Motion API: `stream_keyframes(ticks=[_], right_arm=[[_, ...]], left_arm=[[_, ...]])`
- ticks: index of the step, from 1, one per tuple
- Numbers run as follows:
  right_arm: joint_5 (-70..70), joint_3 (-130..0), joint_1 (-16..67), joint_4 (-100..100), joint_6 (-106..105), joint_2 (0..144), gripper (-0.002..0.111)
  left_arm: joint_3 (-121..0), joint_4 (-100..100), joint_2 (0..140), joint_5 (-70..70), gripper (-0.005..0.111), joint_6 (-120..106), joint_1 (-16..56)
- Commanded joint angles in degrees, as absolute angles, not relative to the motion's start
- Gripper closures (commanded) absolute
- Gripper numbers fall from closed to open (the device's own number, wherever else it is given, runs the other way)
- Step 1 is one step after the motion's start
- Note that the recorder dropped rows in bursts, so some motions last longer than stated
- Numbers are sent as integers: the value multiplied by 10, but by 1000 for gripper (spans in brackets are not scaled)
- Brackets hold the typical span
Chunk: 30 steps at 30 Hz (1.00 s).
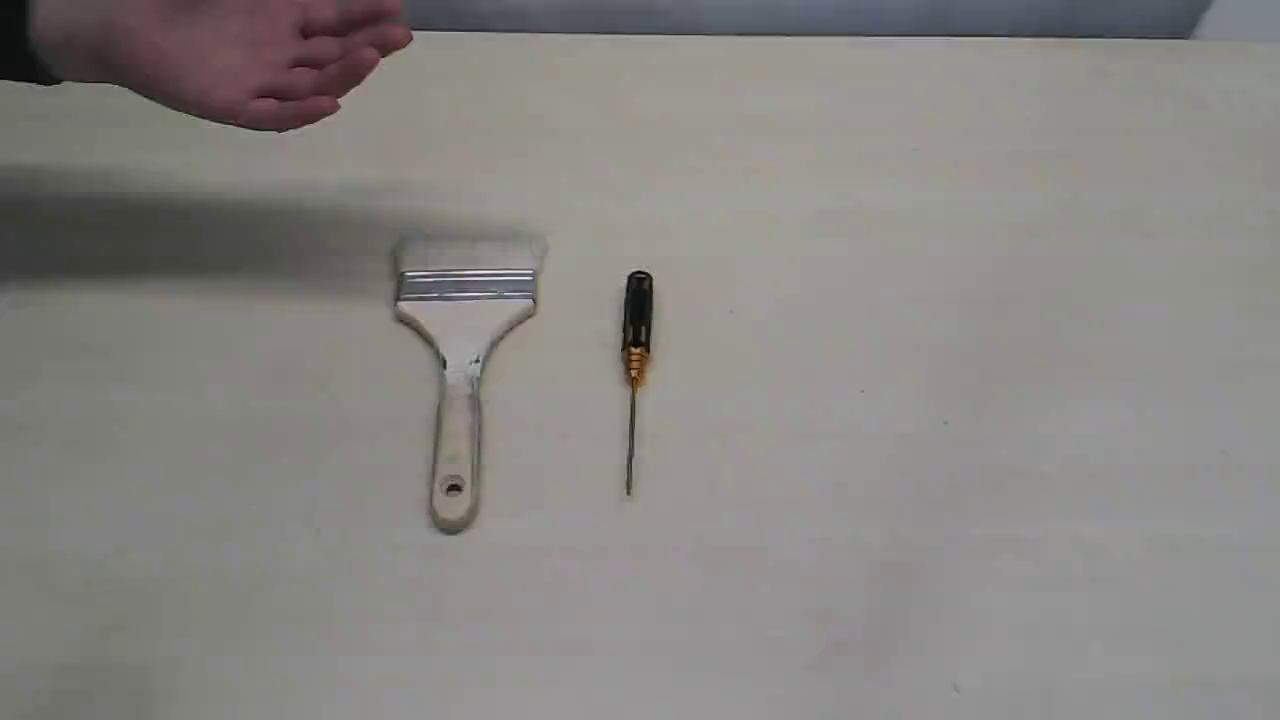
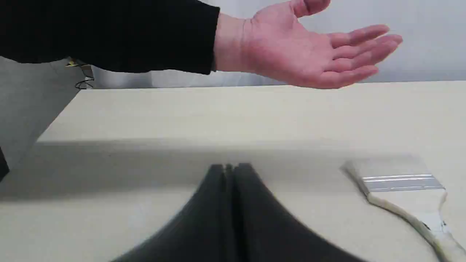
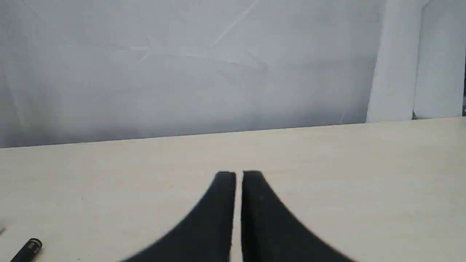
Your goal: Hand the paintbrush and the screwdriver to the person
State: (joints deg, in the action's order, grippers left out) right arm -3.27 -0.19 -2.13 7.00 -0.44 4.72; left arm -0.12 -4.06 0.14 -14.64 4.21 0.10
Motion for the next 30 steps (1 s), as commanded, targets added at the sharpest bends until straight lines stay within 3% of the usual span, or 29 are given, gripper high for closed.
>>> stream_keyframes(ticks=[1, 21, 30], right_arm=[[-39, 0, -25, 73, -4, 45, 104], [53, -11, -22, 222, 56, 45, 104], [-29, -129, 123, 160, 36, 95, 104]], left_arm=[[0, -40, 0, -143, 107, 43, 4], [0, -39, 0, -144, 107, 43, 4], [0, -39, 0, -144, 107, 43, 4]])
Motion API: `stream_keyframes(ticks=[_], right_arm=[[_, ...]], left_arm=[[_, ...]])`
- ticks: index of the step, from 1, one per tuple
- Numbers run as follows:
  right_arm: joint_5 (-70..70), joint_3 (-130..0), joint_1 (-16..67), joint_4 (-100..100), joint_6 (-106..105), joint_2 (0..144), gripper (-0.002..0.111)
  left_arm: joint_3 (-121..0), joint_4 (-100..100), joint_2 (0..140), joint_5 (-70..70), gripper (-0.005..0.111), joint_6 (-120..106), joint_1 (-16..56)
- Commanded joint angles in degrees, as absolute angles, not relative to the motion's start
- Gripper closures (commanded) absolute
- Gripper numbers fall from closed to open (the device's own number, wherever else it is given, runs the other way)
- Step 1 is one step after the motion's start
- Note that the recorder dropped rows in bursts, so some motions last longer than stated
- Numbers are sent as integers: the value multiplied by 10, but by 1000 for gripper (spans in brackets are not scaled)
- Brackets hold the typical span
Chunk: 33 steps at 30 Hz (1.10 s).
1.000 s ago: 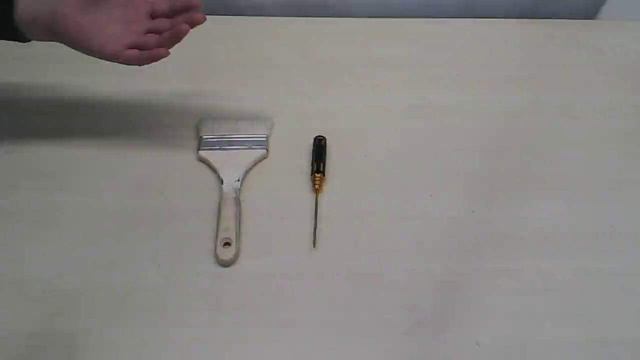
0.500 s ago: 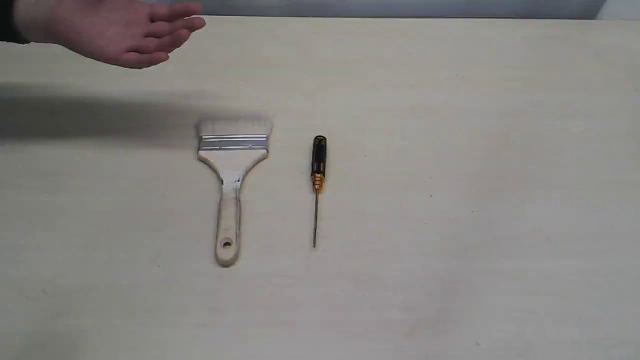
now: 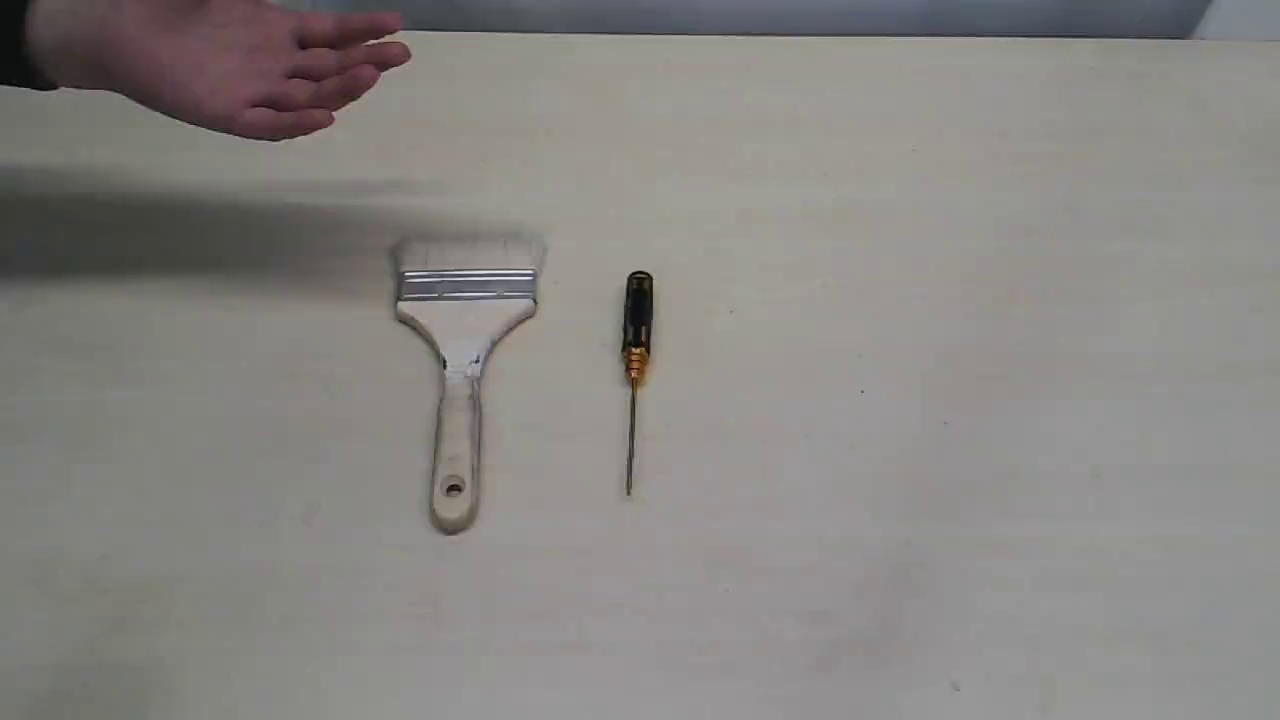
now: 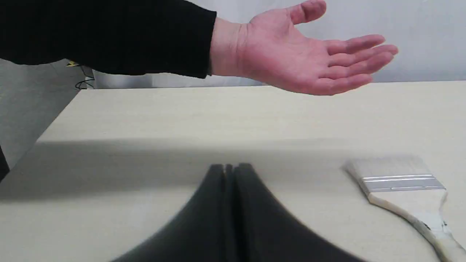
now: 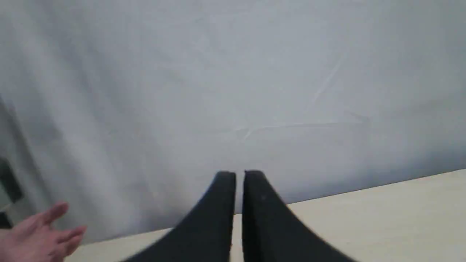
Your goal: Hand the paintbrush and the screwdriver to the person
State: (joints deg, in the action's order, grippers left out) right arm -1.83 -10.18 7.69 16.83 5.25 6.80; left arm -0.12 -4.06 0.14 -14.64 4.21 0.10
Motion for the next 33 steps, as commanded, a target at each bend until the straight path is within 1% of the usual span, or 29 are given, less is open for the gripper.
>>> stream_keyframes(ticks=[1, 4, 7, 9, 11, 16, 24, 33], right_arm=[[-29, -139, 140, 160, 27, 109, 103], [-41, -180, 194, 160, -10, 170, 96], [-77, -248, 247, 160, -52, 261, 80], [-99, -289, 274, 160, -72, 319, 71], [-116, -333, 296, 160, -84, 377, 66], [-159, -430, 333, 153, -94, 534, 66], [-264, -594, 335, 151, -84, 756, 66], [-475, -746, 335, -24, 97, 923, 66]], left_arm=[[0, -39, 0, -144, 107, 43, 4], [0, -40, 0, -142, 107, 43, 4], [0, -40, 0, -142, 107, 43, 4], [0, -40, 0, -142, 107, 43, 4], [0, -40, 0, -142, 107, 43, 4], [0, -40, 0, -142, 107, 43, 4], [0, -40, 0, -142, 107, 43, 4], [0, -38, 0, -144, 107, 43, 4]])
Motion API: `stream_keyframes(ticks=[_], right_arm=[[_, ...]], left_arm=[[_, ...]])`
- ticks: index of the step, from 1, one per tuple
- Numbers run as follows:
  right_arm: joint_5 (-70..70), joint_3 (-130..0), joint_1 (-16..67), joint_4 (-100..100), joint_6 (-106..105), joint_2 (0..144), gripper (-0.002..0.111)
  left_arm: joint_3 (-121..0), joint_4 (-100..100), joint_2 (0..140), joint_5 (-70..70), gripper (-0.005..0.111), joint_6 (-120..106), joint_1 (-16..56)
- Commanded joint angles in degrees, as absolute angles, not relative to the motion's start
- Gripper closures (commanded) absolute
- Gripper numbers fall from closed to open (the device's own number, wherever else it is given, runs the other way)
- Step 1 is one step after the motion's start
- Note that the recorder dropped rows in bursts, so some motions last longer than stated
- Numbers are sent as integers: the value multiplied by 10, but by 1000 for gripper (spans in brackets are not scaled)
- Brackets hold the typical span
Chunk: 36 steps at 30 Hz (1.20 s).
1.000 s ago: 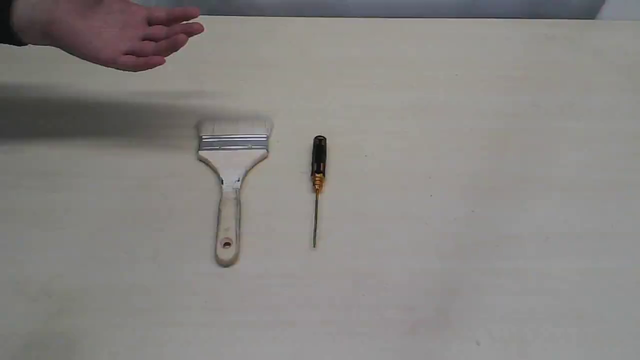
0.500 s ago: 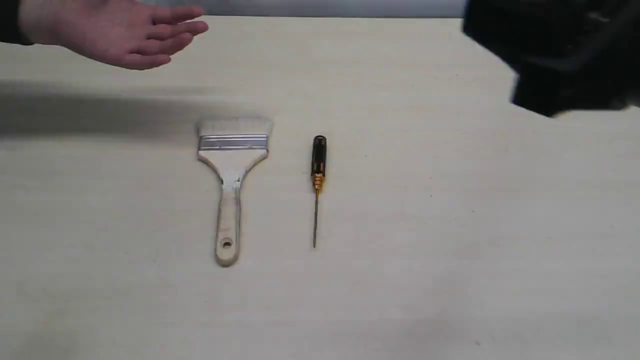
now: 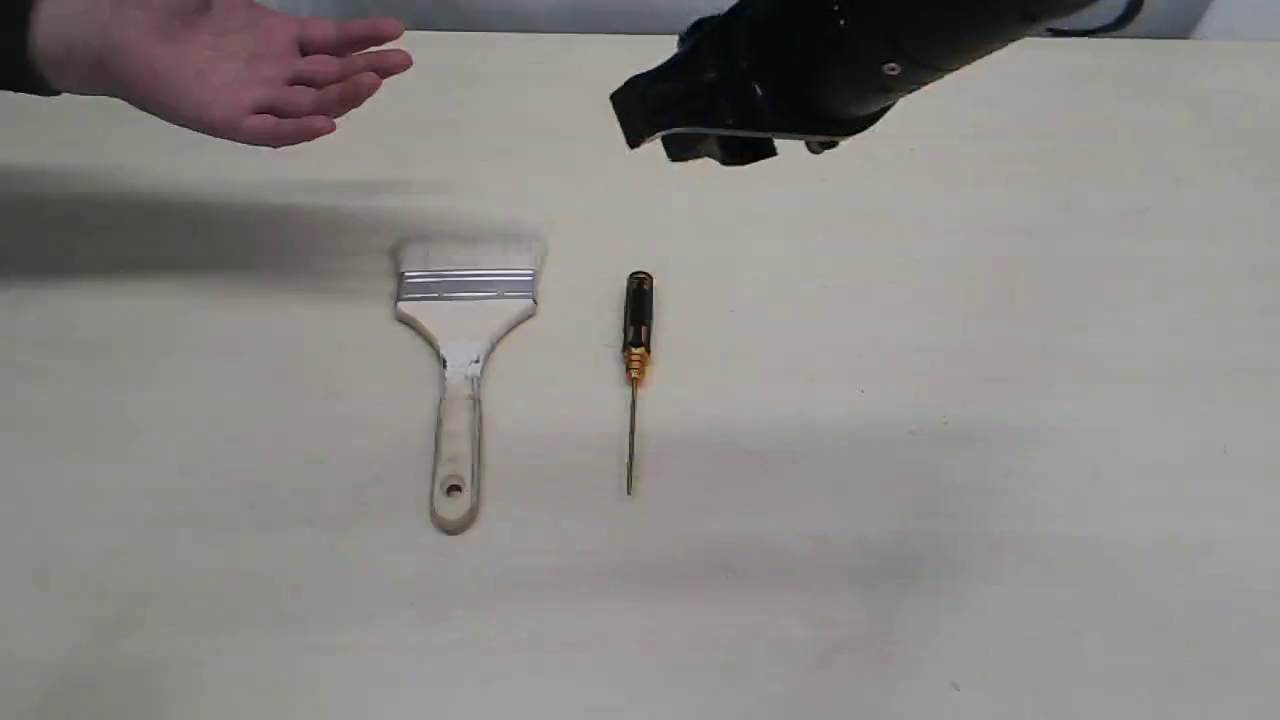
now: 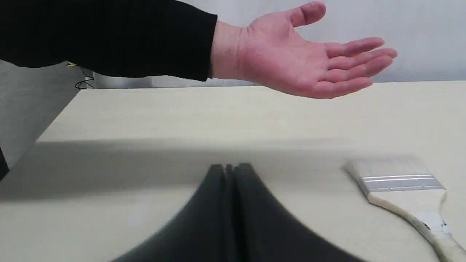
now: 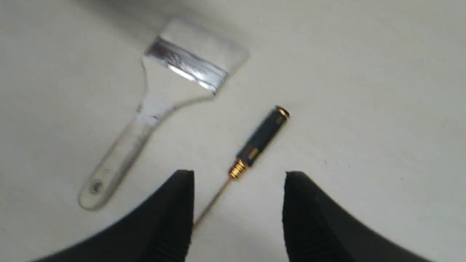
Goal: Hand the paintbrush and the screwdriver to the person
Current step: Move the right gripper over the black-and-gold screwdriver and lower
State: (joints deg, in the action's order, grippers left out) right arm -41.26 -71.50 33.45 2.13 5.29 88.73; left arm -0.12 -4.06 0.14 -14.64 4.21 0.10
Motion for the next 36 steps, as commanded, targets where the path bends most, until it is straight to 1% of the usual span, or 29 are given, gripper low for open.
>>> stream_keyframes(ticks=[1, 4, 22, 27, 29, 32, 36], right_arm=[[-496, -760, 335, -26, 98, 938, 66], [-515, -780, 335, -18, 98, 979, 66], [-510, -880, 340, 12, 99, 1165, 66], [-505, -914, 355, -6, 104, 1199, 66], [-506, -931, 358, -38, 142, 1214, 66], [-508, -941, 362, -72, 180, 1229, 66], [-508, -940, 362, -73, 181, 1243, 66]], left_arm=[[0, -38, 0, -144, 107, 43, 4], [0, -38, 0, -144, 107, 43, 4], [0, -38, 0, -144, 107, 43, 4], [0, -38, 0, -144, 107, 43, 4], [0, -40, 0, -142, 107, 43, 4], [0, -40, 0, -143, 107, 43, 4], [0, -40, 0, -143, 107, 43, 4]])
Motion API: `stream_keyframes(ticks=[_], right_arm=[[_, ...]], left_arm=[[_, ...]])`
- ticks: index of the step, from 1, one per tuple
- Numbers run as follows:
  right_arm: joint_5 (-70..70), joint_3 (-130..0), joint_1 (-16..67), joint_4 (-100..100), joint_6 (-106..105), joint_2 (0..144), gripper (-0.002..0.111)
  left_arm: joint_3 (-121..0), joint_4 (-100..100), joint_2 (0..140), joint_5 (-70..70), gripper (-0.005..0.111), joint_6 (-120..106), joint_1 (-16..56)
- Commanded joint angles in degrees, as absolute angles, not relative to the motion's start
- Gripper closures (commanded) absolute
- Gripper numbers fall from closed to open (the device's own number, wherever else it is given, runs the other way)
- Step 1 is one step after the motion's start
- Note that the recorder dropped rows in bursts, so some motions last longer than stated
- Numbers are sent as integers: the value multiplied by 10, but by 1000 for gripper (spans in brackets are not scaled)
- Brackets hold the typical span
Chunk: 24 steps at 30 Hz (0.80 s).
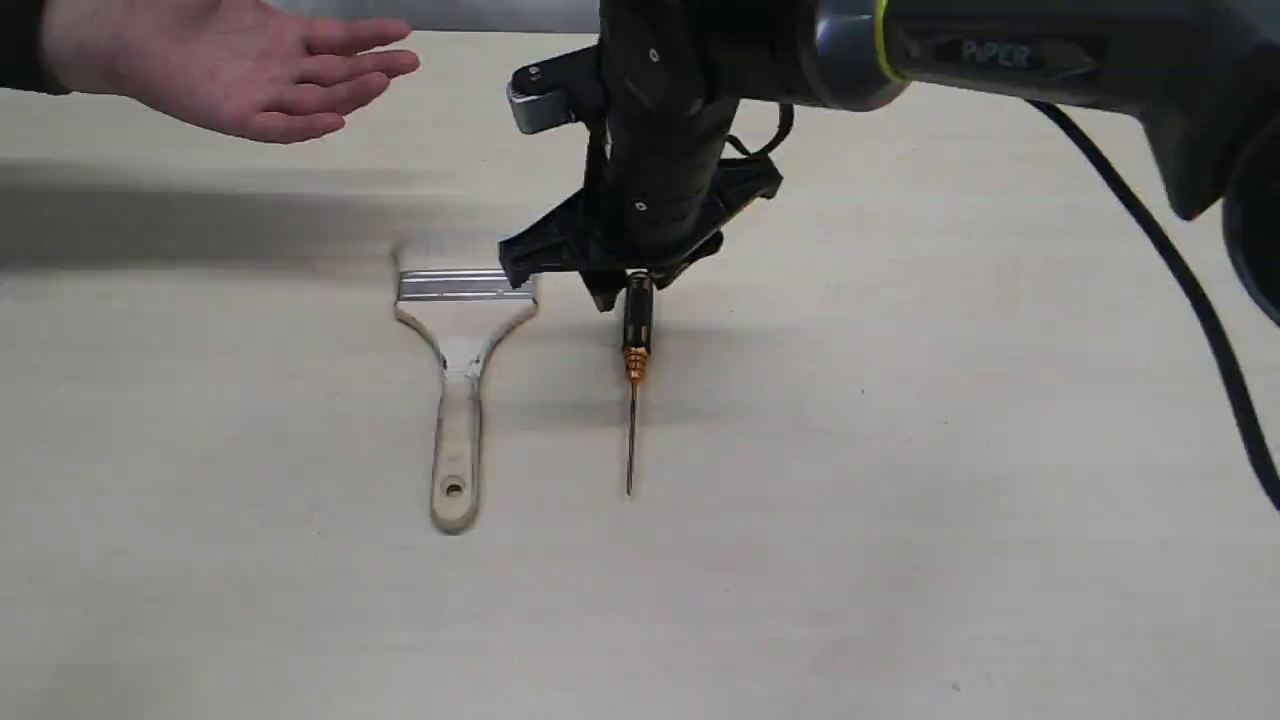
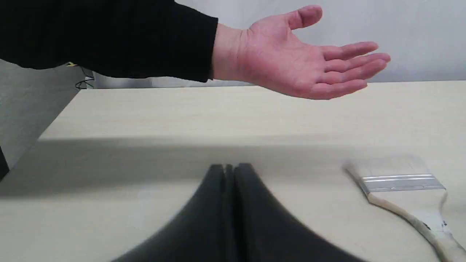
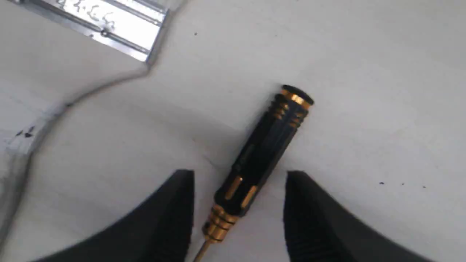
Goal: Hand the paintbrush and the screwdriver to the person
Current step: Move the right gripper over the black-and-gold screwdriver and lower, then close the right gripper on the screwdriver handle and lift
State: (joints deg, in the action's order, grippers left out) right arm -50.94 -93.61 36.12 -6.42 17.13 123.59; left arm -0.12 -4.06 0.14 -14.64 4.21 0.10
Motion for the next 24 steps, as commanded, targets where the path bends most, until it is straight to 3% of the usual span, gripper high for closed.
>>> stream_keyframes(ticks=[1, 18, 21, 24], right_arm=[[-505, -940, 362, -75, 181, 1249, 66], [-460, -940, 362, -99, 234, 1301, 66], [-456, -940, 362, -99, 238, 1304, 71], [-451, -940, 362, -99, 238, 1305, 83]], left_arm=[[0, -40, 0, -143, 107, 43, 4], [0, -40, 0, -143, 107, 43, 4], [0, -38, 0, -143, 107, 43, 4], [0, -39, 0, -143, 107, 43, 4]])
